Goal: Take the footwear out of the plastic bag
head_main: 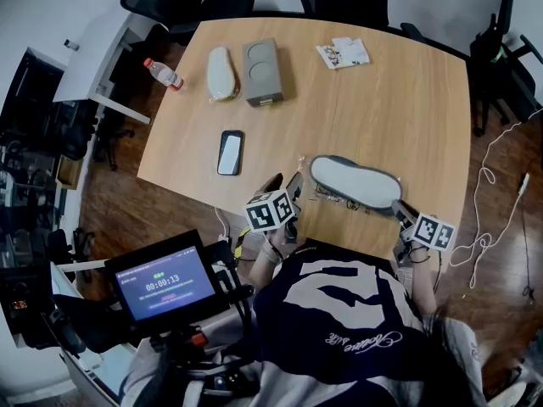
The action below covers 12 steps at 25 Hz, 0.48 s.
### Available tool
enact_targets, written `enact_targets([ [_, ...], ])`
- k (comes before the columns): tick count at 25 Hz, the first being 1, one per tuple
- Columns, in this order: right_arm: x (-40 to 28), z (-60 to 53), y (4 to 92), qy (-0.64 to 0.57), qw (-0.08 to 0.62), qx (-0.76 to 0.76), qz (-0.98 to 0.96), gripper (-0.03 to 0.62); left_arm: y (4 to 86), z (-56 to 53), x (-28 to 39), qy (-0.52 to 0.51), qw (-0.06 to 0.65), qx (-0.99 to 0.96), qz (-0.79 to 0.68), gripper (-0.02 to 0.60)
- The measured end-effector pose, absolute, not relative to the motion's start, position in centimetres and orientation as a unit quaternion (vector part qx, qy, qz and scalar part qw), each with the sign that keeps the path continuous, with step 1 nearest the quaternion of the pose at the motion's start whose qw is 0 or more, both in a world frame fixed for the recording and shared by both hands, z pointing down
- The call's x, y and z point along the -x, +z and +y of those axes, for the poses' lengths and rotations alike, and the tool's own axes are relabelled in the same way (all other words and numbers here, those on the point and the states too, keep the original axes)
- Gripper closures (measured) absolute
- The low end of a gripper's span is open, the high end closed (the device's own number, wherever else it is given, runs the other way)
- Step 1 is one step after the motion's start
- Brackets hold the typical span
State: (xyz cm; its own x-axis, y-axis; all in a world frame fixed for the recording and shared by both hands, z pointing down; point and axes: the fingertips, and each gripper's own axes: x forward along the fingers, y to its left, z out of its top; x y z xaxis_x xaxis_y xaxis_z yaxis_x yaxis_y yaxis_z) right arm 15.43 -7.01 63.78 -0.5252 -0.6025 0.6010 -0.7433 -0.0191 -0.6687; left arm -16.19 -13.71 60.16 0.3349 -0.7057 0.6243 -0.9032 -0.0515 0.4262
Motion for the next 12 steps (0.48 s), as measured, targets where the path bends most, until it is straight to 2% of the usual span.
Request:
enact_targets([
  [4,-15.0,-7.5,63.0,0.465,0.128,-0.507,-0.714,0.479,58.6,-14.3,13.9,0.147,0.360,-0.753,-0.531,0.347],
  [6,-14.6,-7.8,62.2,0.441,0.140,-0.513,-0.723,0.438,58.2,-14.4,13.0,0.147,0.355,-0.763,-0.519,0.347],
  [12,-13.5,-7.7,58.2,0.406,0.099,-0.530,-0.738,0.425,57.2,-13.2,11.1,0.153,0.350,-0.791,-0.477,0.347],
])
